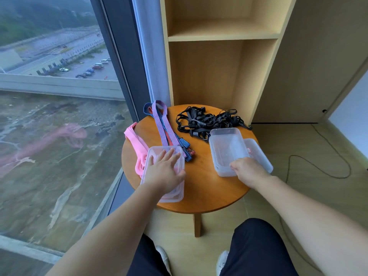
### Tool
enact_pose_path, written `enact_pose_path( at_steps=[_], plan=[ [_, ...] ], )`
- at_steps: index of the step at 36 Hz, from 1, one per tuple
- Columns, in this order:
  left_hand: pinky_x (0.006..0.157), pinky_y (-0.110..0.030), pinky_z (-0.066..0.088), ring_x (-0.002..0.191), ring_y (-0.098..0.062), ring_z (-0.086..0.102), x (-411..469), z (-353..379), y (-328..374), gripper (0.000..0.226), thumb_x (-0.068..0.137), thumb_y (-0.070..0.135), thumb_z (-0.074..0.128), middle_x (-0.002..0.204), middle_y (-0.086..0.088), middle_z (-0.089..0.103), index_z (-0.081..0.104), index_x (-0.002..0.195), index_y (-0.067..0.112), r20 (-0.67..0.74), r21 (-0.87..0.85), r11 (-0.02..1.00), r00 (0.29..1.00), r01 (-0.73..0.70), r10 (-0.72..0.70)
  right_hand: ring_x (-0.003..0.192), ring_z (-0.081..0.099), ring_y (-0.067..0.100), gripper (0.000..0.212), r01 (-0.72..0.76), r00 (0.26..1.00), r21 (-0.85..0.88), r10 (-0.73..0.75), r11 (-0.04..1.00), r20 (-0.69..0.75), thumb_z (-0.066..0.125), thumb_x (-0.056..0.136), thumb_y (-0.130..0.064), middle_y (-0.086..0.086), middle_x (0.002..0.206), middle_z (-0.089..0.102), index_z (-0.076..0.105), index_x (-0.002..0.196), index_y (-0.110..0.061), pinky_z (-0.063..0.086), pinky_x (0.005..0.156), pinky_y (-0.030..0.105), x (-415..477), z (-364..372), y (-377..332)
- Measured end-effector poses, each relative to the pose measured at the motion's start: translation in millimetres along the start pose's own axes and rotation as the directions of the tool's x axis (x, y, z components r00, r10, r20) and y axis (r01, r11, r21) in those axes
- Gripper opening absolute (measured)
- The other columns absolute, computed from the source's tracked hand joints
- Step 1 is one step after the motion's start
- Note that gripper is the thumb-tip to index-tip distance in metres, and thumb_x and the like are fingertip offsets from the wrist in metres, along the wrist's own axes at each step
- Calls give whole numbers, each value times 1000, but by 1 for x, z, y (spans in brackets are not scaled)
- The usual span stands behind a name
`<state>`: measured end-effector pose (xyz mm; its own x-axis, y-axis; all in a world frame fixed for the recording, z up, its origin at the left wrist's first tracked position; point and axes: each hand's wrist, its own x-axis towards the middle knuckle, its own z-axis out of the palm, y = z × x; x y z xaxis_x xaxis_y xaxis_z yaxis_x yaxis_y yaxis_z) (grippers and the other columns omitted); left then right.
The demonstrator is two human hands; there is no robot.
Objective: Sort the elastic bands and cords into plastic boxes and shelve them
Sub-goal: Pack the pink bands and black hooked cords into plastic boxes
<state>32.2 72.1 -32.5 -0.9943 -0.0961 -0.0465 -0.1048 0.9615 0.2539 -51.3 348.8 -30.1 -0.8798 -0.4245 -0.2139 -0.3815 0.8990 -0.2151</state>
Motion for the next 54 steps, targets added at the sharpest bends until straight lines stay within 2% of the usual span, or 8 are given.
enact_pose_path(
  at_steps=[5, 11, 16, 20, 32, 41, 49, 54],
  plan=[
    [118, -56, -1, 151, -17, 5, -2, 0, -1, 75, 81, 61, 28, 163, 11, 11, 25, 152, 36, 2, -5, 1000, 1000, 9, -9, 78, 57, 24, 27, 8, 999, 95, -3, 995, -53, 50, 98, -20, 8, 80, 63, 65, 78, -10, 49, 74, 39, 1, -1, -1],
    [117, -56, -2, 151, -17, 4, -2, 1, -2, 77, 79, 62, 26, 163, 10, 12, 25, 152, 37, 4, -14, 1000, 1000, 13, -13, 79, 54, 24, 32, 120, 986, 97, -108, 988, -124, 47, 102, -18, 5, 77, 59, 61, 75, -8, 45, 73, 38, -6, -5, -4],
    [117, -56, -3, 151, -16, 4, -3, 1, -2, 80, 76, 63, 23, 163, 11, 12, 26, 151, 36, -1, -8, 1000, 1000, 6, -6, 64, 59, 33, 11, 376, 861, 34, -336, 926, -383, 63, 82, 12, 14, 68, 64, 67, 75, 4, 49, 60, 40, -21, -12, -23],
    [117, -55, -3, 151, -16, 3, -6, 0, -5, 80, 76, 63, 23, 163, 11, 12, 24, 152, 36, -1, -1, 1000, 1000, 8, -8, 67, 62, 36, 9, 463, 811, 11, -418, 886, -410, 63, 83, 10, 17, 74, 68, 71, 84, 5, 53, 62, 46, -30, -8, -46],
    [118, -56, 0, 151, -15, 5, -18, -3, -21, 78, 78, 64, 21, 163, 10, 13, 25, 151, 37, -22, 9, 999, 999, 38, -38, 70, 61, 34, 13, 521, 825, 31, -494, 853, -276, 54, 89, 3, 18, 77, 64, 65, 82, 3, 47, 60, 39, -49, 37, -85],
    [117, -54, -7, 151, -17, -1, -18, -3, -17, 62, 96, 60, 24, 164, 10, 7, 19, 154, 37, 14, 21, 999, 999, -33, 33, 100, 60, 29, 30, 365, 929, -62, -368, 929, -50, 37, 103, -20, 10, 108, 64, 65, 107, -8, 45, 80, 35, -33, 64, -97],
    [118, -57, -7, 152, -20, -2, -13, -9, -15, 51, 104, 43, 18, 164, 9, 6, 19, 154, 36, 74, -12, 993, 990, -117, 118, 98, 59, 23, 29, 361, 931, -51, -363, 931, -40, 48, 100, -34, 5, 106, 65, 65, 104, -11, 40, 75, 30, -35, 60, -93],
    [117, -56, 2, 151, -24, 8, -14, -11, -15, 49, 103, 34, 25, 162, 2, 19, 29, 152, 27, -14, -30, 989, 990, -144, 143, 90, 59, 22, 39, 356, 933, -4, -355, 935, -65, 48, 98, -46, 4, 96, 65, 67, 98, -11, 47, 75, 34, -38, 46, -93]
  ],
)
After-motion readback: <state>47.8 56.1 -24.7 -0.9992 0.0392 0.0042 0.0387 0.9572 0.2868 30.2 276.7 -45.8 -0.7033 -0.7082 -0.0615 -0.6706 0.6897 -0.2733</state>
